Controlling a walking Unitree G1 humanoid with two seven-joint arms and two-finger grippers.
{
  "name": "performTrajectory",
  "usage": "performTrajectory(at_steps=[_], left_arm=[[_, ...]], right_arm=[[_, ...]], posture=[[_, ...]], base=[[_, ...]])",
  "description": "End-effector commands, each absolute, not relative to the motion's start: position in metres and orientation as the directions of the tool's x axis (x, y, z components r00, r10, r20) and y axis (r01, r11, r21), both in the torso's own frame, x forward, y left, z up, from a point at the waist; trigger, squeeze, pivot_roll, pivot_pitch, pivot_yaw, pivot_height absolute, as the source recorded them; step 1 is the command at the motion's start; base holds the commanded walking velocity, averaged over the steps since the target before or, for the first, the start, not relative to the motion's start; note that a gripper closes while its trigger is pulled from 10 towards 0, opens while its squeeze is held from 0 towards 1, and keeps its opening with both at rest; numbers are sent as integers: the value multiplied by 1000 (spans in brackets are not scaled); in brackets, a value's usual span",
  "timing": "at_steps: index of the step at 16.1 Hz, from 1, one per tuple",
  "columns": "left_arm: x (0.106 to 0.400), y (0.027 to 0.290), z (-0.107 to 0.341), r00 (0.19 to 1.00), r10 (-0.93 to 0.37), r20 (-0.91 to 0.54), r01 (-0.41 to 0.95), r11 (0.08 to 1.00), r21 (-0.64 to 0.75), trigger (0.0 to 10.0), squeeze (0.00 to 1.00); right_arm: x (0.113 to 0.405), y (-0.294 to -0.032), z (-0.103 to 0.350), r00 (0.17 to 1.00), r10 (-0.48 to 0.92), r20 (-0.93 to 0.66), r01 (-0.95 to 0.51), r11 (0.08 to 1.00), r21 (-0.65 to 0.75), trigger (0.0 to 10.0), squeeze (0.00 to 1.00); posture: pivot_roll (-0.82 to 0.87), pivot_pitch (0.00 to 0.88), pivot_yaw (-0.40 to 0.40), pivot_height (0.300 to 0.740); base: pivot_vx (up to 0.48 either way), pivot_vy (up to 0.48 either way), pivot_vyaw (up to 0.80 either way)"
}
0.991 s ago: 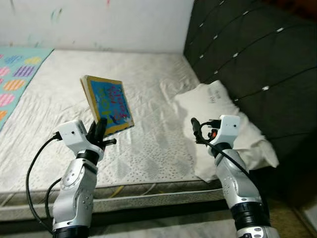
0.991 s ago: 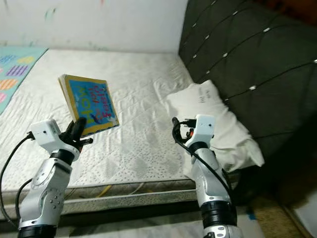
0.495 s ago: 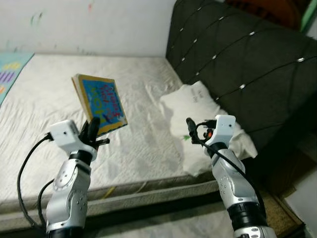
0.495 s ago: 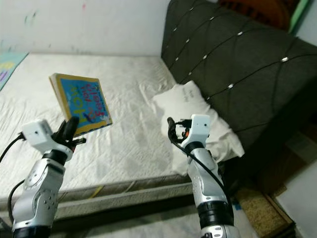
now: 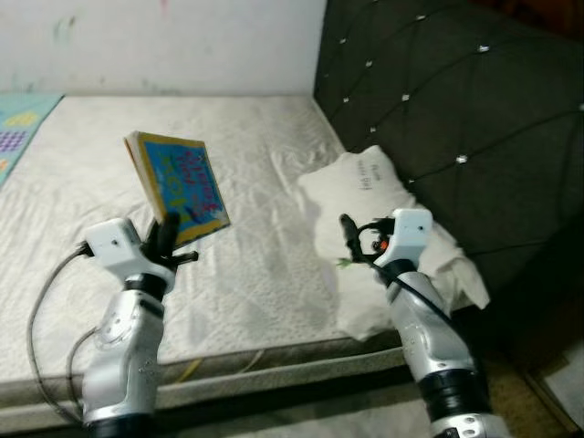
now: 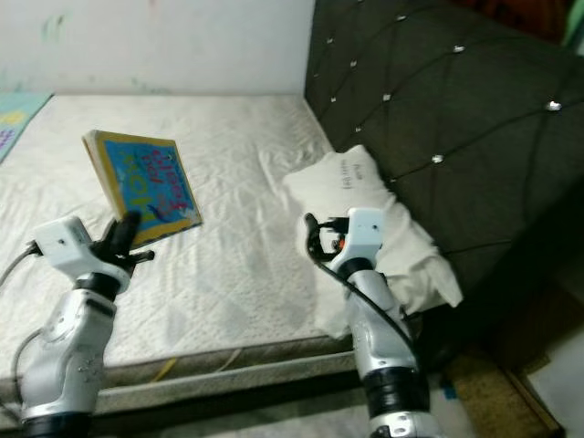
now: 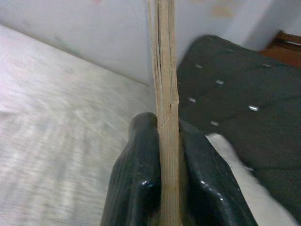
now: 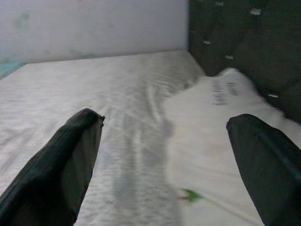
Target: Clean up the room
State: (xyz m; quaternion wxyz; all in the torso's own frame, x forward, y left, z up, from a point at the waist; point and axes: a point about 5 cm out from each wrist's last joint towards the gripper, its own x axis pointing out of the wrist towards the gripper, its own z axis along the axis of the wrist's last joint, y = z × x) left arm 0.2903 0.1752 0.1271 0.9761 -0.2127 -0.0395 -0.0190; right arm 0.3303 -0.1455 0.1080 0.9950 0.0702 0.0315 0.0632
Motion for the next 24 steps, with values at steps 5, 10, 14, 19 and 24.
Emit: performTrajectory(at_steps=[5,10,14,19,24], left_arm=[[293,171,139,990,-45,134,95,912,-398,10000,0],[294,171,138,992,-44,119,90,909,-408,10000,0],[295,176,133,997,-8,75,37,915,-402,10000,0],[288,195,125,995,91,29,-72,916,-395,10000,0],[281,197,115,998,67,-12,-65,877,-476,10000,0]], right_arm=[[333,-146,114,992,121,-31,-115,982,151,10000,0],[334,-145,115,991,132,-25,-128,982,138,10000,0],[334,-154,114,994,101,-31,-96,986,137,10000,0],[327,-172,106,993,90,-74,-83,992,98,10000,0],[326,-162,105,993,93,-71,-84,989,122,10000,0]], posture=[[-55,0,-65,740],[-54,0,-68,740],[-64,0,-65,740],[-42,0,-119,740],[-42,14,-94,740]], base=[[242,0,0],[0,0,320],[0,0,273],[0,0,0],[0,0,0]])
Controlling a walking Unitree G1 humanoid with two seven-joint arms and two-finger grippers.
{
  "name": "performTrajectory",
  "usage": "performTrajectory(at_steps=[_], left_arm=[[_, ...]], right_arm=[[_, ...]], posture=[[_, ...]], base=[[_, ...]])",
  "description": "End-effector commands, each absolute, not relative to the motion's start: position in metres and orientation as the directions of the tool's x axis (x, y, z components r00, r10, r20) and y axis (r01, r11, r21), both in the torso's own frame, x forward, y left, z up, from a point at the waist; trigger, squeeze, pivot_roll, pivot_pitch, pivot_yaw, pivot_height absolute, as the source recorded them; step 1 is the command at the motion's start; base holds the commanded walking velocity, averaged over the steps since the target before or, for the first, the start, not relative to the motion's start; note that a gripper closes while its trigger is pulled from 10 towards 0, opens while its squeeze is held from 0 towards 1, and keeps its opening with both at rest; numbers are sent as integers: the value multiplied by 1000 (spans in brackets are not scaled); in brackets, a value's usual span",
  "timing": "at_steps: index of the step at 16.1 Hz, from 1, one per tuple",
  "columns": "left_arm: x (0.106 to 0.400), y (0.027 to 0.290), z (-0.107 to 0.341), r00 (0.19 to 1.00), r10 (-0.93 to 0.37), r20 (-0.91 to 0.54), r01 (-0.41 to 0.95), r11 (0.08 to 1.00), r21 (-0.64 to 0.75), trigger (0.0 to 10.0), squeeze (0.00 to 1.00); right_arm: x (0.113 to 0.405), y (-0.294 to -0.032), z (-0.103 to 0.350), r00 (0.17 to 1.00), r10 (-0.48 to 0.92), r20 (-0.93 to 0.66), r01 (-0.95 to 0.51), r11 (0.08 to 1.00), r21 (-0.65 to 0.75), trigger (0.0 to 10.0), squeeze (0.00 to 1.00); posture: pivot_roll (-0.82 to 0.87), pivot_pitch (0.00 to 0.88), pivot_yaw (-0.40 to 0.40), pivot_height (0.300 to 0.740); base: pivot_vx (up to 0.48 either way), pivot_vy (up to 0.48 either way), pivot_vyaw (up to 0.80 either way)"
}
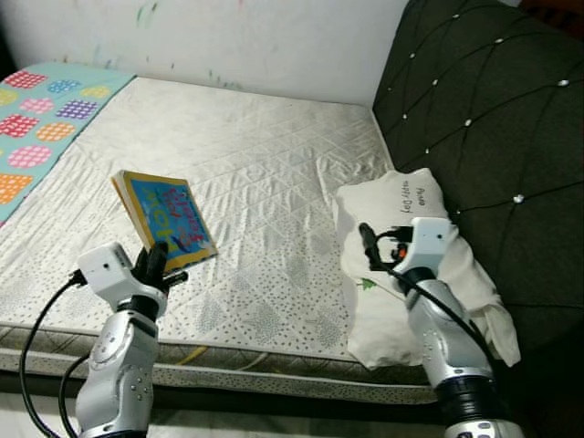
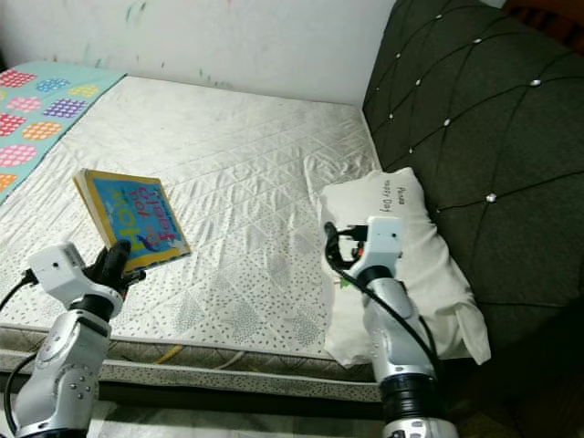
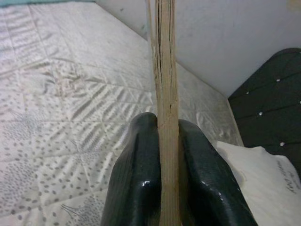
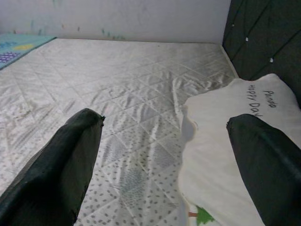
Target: Clean up the room
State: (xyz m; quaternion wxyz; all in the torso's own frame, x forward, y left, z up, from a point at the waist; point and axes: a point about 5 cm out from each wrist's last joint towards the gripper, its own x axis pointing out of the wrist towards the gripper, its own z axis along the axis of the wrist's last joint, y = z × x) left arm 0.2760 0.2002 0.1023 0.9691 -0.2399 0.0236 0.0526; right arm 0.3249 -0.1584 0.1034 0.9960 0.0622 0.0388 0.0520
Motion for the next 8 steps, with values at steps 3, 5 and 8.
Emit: performTrajectory(at_steps=[3,5,8], left_arm=[[288,192,111,997,39,-64,-65,875,-480,10000,0],[291,182,110,996,-16,-93,-34,856,-516,10000,0],[291,166,115,994,-79,-77,26,848,-529,10000,0]], right_arm=[[316,-175,104,994,76,-83,-67,992,110,10000,0],[312,-182,104,994,66,-90,-56,993,101,10000,0],[309,-182,107,994,68,-89,-57,992,114,10000,0]], posture=[[-64,71,-106,740],[-81,87,-113,740],[-83,94,-117,740]], base=[[0,0,0],[0,0,0],[0,0,0]])
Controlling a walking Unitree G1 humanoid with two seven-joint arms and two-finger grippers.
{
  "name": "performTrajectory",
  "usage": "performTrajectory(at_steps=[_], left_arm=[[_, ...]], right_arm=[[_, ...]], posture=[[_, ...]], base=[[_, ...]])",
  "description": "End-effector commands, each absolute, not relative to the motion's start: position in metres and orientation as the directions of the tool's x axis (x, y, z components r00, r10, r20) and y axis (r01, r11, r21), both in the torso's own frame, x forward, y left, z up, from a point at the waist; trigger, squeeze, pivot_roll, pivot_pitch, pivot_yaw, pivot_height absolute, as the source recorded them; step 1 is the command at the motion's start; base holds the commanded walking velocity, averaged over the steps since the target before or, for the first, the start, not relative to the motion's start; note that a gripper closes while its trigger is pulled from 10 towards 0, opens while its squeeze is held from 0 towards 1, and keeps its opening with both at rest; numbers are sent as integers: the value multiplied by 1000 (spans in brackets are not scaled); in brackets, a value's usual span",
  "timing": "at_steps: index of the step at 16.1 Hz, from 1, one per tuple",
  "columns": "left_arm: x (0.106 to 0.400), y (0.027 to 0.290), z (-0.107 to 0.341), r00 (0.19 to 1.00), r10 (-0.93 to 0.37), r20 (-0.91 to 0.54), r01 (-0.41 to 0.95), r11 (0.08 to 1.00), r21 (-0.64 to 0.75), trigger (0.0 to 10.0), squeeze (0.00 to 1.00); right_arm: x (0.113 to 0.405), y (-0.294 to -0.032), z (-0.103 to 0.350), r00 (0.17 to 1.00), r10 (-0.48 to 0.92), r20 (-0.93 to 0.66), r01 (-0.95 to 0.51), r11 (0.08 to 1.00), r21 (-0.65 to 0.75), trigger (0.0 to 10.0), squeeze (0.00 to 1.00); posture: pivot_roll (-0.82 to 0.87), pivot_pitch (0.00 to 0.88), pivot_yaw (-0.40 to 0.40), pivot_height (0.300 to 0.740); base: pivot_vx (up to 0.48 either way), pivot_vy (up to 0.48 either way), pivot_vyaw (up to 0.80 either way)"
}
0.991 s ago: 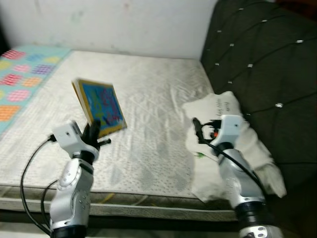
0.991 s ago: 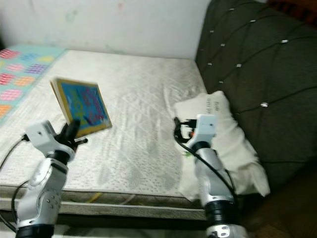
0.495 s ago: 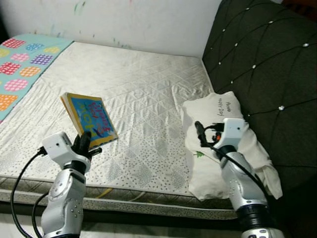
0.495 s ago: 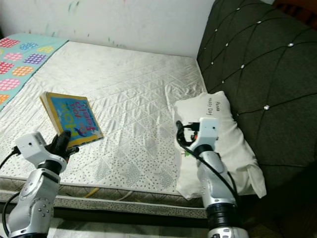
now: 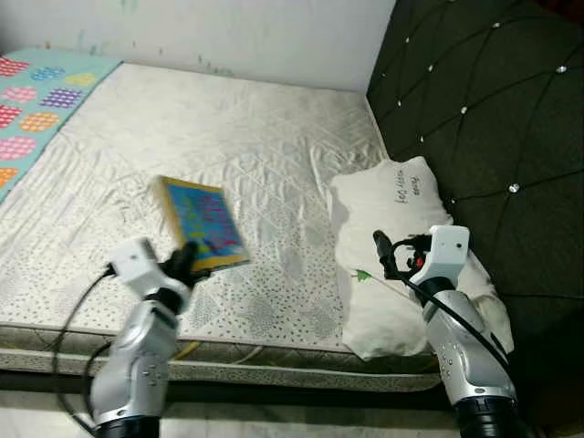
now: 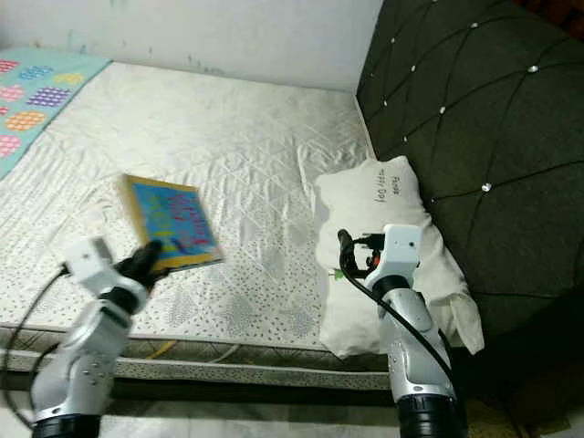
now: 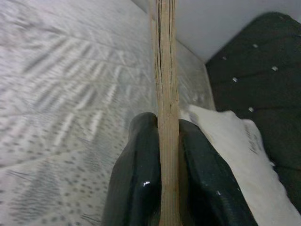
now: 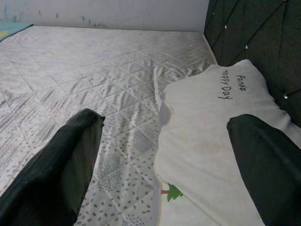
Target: Clean up the room
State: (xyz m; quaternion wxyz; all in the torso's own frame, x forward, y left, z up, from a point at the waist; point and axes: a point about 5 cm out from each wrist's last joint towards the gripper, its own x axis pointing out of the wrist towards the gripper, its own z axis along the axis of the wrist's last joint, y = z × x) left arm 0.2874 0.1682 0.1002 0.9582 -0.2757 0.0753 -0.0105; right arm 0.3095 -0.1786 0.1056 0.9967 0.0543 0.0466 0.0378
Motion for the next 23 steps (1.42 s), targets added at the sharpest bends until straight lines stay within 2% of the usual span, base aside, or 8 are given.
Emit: performTrajectory(at_steps=[1,6,9,12,13,17,23], left_arm=[[288,163,117,993,-102,-59,58,860,-507,10000,0],[273,177,117,997,-54,-50,27,903,-429,10000,0],[256,198,112,993,79,-91,-108,919,-379,10000,0],[241,210,111,985,156,-73,-170,947,-272,10000,0],[238,211,112,985,165,-54,-173,958,-228,10000,0],[235,211,114,983,179,-39,-183,958,-223,10000,0],[237,210,117,983,181,-14,-179,957,-227,10000,0]], right_arm=[[307,-179,108,994,79,-81,-68,989,129,10000,0],[302,-169,108,991,111,-73,-98,984,151,10000,0],[299,-172,107,992,100,-74,-90,987,132,10000,0],[296,-175,105,994,80,-77,-69,989,134,10000,0],[296,-175,104,994,73,-80,-62,989,138,10000,0],[297,-172,104,993,83,-80,-71,988,134,10000,0],[296,-171,103,992,91,-87,-78,987,139,10000,0]], posture=[[-72,90,-118,740],[-63,94,-106,740],[-61,113,-98,740],[-51,116,-97,740],[-51,116,-97,740],[-45,126,-97,740],[-45,132,-95,677]], base=[[0,0,0],[0,0,0],[0,0,0],[0,0,0],[0,0,0],[0,0,0],[0,0,0]])
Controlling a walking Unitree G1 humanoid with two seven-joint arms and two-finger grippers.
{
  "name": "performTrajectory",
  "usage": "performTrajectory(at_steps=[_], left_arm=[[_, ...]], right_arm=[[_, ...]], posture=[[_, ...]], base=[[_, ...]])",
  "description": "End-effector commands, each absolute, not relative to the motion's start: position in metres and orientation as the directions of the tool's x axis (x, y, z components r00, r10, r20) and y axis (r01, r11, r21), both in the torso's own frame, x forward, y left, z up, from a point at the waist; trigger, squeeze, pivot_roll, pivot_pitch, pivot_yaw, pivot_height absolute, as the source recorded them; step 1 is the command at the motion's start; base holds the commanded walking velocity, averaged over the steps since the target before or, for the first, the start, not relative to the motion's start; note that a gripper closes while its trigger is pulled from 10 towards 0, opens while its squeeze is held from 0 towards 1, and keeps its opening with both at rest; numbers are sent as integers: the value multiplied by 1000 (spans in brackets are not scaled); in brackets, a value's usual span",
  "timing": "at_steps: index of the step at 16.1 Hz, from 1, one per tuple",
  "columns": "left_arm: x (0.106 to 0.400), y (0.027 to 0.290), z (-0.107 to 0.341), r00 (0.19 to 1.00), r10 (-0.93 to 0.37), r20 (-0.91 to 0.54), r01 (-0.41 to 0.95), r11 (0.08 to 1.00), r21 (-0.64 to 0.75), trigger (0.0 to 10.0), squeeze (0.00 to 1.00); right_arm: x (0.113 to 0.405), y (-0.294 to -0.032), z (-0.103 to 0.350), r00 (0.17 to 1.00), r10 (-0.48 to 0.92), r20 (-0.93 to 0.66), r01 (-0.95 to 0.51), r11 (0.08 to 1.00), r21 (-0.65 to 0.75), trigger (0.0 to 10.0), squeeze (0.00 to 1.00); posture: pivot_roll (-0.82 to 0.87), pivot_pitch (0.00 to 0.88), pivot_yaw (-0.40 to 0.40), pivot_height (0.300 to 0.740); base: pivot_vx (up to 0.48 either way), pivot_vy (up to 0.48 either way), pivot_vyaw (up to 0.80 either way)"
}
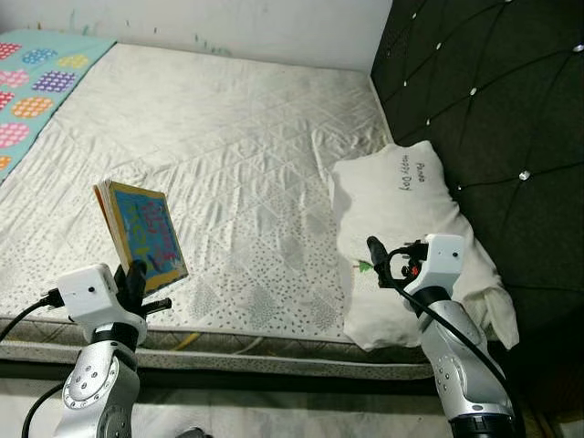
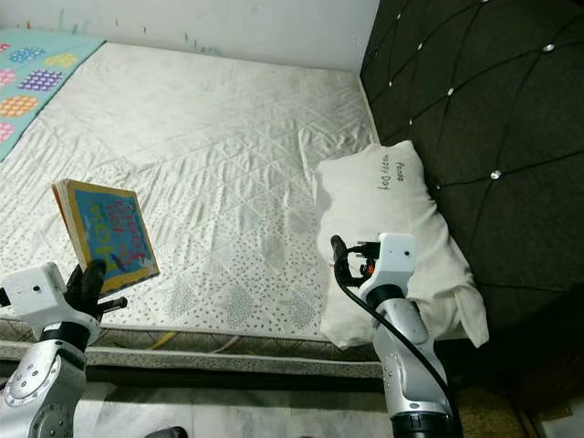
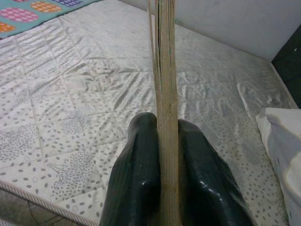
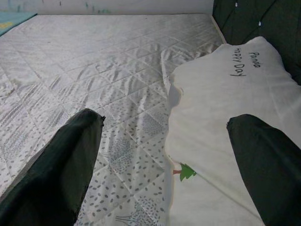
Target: Clean up the room
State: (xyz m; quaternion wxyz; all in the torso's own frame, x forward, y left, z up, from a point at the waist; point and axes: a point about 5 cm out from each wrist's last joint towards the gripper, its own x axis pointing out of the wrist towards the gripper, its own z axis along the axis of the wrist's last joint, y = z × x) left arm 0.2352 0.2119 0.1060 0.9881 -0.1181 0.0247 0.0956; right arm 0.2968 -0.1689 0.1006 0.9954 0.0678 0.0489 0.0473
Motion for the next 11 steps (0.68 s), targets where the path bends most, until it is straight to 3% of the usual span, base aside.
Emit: performTrajectory(at_steps=[1,6,11], left_arm=[[238,209,118,984,177,-8,-174,956,-235,10000,0],[243,207,121,987,160,5,-154,954,-259,10000,0],[246,208,128,989,145,38,-129,952,-276,10000,0]], right_arm=[[296,-171,103,992,93,-87,-80,987,138,10000,0],[299,-169,103,991,104,-83,-92,987,134,10000,0],[300,-167,103,990,115,-80,-104,986,128,10000,0]], posture=[[-46,126,-92,662],[-46,116,-93,623],[-45,114,-94,623]], base=[[0,0,0],[0,0,0],[0,0,0]])
